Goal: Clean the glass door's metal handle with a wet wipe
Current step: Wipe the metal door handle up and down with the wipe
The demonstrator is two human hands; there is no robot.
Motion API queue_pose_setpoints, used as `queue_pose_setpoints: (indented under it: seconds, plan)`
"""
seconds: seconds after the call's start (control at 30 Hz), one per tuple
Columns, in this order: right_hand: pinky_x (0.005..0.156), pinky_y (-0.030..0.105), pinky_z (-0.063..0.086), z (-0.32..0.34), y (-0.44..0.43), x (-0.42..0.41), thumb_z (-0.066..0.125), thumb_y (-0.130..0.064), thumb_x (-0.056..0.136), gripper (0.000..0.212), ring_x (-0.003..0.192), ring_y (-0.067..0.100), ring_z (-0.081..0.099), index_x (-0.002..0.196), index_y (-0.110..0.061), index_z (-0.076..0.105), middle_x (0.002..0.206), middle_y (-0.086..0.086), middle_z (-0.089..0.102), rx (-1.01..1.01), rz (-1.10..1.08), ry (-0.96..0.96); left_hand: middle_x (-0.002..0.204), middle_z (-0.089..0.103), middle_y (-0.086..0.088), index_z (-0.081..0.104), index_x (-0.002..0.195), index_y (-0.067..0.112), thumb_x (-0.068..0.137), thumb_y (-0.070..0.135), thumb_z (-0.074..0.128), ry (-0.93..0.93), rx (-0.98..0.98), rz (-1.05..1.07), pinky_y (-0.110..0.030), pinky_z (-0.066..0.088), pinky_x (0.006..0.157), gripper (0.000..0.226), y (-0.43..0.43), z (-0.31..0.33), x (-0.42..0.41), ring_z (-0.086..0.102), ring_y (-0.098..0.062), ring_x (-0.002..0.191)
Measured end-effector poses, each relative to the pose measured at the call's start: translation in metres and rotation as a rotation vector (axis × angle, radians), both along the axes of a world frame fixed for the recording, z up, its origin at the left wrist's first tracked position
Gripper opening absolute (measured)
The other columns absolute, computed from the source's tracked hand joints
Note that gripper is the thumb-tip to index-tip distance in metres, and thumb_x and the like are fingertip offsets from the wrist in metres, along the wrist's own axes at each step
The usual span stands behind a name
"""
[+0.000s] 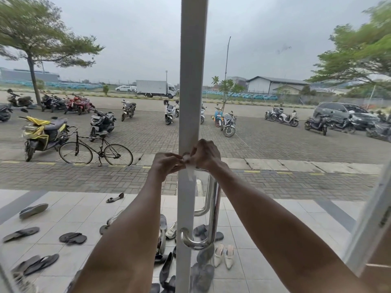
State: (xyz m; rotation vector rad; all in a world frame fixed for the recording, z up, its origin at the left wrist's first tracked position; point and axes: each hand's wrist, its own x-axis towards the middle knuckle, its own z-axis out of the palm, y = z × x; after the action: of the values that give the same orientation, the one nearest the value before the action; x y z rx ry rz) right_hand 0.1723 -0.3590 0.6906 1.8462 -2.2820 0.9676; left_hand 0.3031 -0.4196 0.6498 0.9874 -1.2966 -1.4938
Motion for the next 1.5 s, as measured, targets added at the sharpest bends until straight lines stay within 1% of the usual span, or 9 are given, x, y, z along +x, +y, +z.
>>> queue_pose_setpoints:
  seconds: [0.2,0.33,0.47,0.67,0.8,0.9,1.03,1.2,1.5]
  plan:
    - [0.072,0.034,0.062,0.007,-0.001,-0.002,0.082,-0.039,0.063,0.029,0.075,0.021,0.071,0.08,-0.014,0.078,0.078,0.003,0.074,0.1,0.011,-0.042,0.094,0.069,-0.031,0.064,0.103,-0.019,0.078,-0.012,0.073,0.066,0.047,0.002,-0.028,0.063,0.068,0.028,0.001,0.003,0.0,0.073,-0.03,0.071]
    - [0.059,0.031,0.056,0.003,-0.005,0.007,0.079,-0.038,0.071,0.028,0.072,0.026,0.071,0.075,-0.011,0.075,0.074,0.007,0.072,0.063,0.009,0.001,0.095,0.069,-0.03,0.067,0.099,-0.015,0.076,-0.01,0.076,0.013,-0.017,0.107,-0.027,0.063,0.064,0.026,-0.001,0.004,-0.006,0.069,-0.03,0.071]
    - [0.063,0.03,0.054,-0.003,-0.003,0.011,0.075,-0.035,0.077,0.024,0.076,0.025,0.07,0.084,-0.012,0.076,0.08,0.006,0.072,0.055,0.022,0.059,0.085,0.077,-0.009,0.079,0.086,0.008,0.075,0.012,0.079,-0.449,-0.535,0.33,-0.026,0.057,0.079,0.012,-0.003,0.002,-0.009,0.073,-0.02,0.079]
    - [0.06,0.03,0.047,-0.006,0.011,0.0,0.06,-0.045,0.077,0.031,0.074,0.029,0.067,0.068,-0.016,0.067,0.075,0.01,0.069,0.047,0.039,0.161,0.09,0.074,-0.005,0.074,0.085,0.016,0.079,0.005,0.057,-0.981,-1.063,0.143,-0.04,0.056,0.072,0.021,0.01,0.008,-0.011,0.071,-0.031,0.087]
    - [0.064,0.03,0.05,-0.011,0.008,0.001,0.062,-0.048,0.075,0.034,0.076,0.028,0.067,0.068,-0.015,0.068,0.077,0.009,0.07,0.013,0.027,0.193,0.101,0.074,-0.008,0.074,0.098,0.017,0.082,0.004,0.06,-1.072,-1.077,0.071,-0.041,0.056,0.08,0.025,0.01,0.009,-0.005,0.07,-0.029,0.098]
    - [0.07,0.032,0.05,-0.018,0.004,0.01,0.068,-0.045,0.079,0.031,0.082,0.029,0.067,0.082,-0.015,0.074,0.083,0.013,0.071,-0.045,0.04,0.215,0.099,0.075,-0.009,0.073,0.095,0.015,0.079,0.001,0.062,-1.069,-1.083,0.049,-0.04,0.055,0.079,0.024,0.01,0.01,-0.004,0.07,-0.03,0.097]
    - [0.072,0.035,0.05,-0.029,0.007,0.012,0.063,-0.034,0.084,0.027,0.083,0.034,0.069,0.081,-0.009,0.074,0.082,0.018,0.072,-0.124,0.043,0.249,0.098,0.075,-0.009,0.073,0.091,0.014,0.079,-0.003,0.058,-1.05,-1.08,0.047,-0.041,0.054,0.083,0.026,0.007,0.009,-0.004,0.07,-0.03,0.098]
    - [0.073,0.035,0.053,-0.034,0.026,-0.01,0.074,-0.029,0.077,0.017,0.085,0.034,0.07,0.087,-0.017,0.075,0.085,0.012,0.074,-0.141,0.098,0.335,0.111,0.075,-0.008,0.074,0.113,0.023,0.081,0.009,0.069,-1.007,-1.055,0.064,-0.038,0.054,0.09,0.035,0.007,0.007,-0.003,0.069,-0.029,0.105]
    - [0.072,0.032,0.052,-0.027,0.015,0.008,0.07,-0.029,0.081,0.02,0.085,0.032,0.071,0.086,-0.01,0.074,0.086,0.015,0.074,-0.139,0.052,0.425,0.093,0.077,-0.008,0.076,0.098,0.023,0.074,0.003,0.064,-1.023,-1.022,0.088,-0.032,0.058,0.077,0.033,0.01,0.009,-0.004,0.073,-0.026,0.093]
